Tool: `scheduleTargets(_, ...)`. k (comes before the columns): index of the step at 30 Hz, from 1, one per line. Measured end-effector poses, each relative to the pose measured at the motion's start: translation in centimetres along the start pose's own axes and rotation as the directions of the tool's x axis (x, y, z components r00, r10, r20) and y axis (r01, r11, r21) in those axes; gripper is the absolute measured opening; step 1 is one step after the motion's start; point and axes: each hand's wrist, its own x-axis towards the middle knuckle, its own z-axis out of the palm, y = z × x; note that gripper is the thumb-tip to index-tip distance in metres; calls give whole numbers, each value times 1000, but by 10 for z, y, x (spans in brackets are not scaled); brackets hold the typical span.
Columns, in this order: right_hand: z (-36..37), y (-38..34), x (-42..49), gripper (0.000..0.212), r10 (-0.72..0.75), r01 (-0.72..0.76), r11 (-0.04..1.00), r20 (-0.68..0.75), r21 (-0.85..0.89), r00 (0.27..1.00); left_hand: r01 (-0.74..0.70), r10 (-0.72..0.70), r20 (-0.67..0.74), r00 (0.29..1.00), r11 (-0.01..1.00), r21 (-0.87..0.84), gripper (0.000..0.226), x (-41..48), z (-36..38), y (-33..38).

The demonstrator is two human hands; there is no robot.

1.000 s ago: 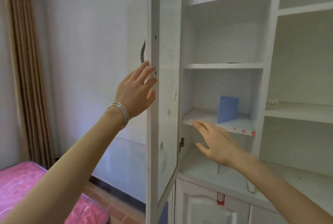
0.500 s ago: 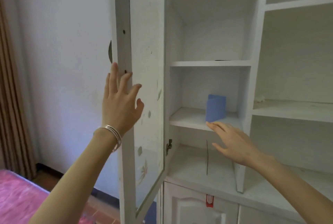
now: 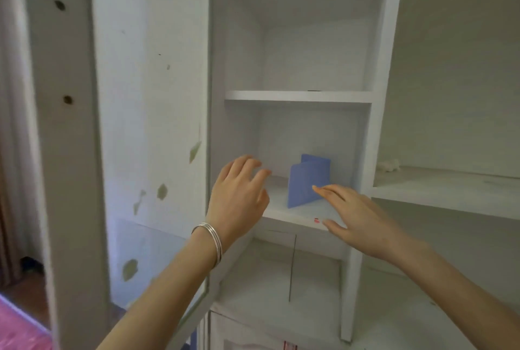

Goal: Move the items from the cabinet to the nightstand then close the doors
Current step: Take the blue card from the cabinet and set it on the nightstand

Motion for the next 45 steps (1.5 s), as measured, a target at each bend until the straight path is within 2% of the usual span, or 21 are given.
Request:
scheduleTargets(5, 36, 42, -1, 55, -44, 42, 999, 62, 29, 997, 94, -87, 100, 991, 994, -63, 39, 9, 56, 25)
scheduleTargets(10, 60, 71, 7, 55, -35, 31, 994, 42, 101, 998, 149, -127, 185, 974, 983, -109, 40, 18, 101, 28)
scheduleTargets(15, 72, 87, 19, 56, -4, 0, 992, 31, 125, 1000, 237, -193, 242, 951, 957, -167, 51, 34, 140, 15)
scheduleTargets(19, 80, 88, 28, 56, 8, -11, 992, 25, 127, 1000, 358, -244, 320, 915, 859, -367, 56, 45, 167, 6)
scheduleTargets(23, 86, 87, 38, 57, 33, -32, 996, -2, 87, 999, 363, -230, 315, 921, 801, -476, 46, 57, 186, -1)
scheduleTargets(28, 90, 84, 50, 54, 29, -32, 997, 32, 68, 999, 422, -292, 306, 906, 680, -600, 16, 61, 196, -4)
scheduleTargets(30, 94, 85, 51, 52, 15, -15, 999, -4, 45, 1000, 428, -306, 299, 904, 639, -640, 11, 59, 197, -7)
scheduleTargets(37, 94, 83, 55, 50, 5, -5, 1000, -67, -9, 998, 456, -316, 332, 889, 547, -702, 12, 44, 175, -35)
scheduleTargets(41, 92, 79, 58, 49, -7, 9, 1000, -81, 25, 997, 477, -369, 324, 871, 479, -737, 20, 27, 149, -44)
scheduleTargets(45, 84, 78, 63, 52, -59, 60, 998, -146, 4, 988, 449, -402, 253, 880, 531, -719, 19, 19, 114, -44)
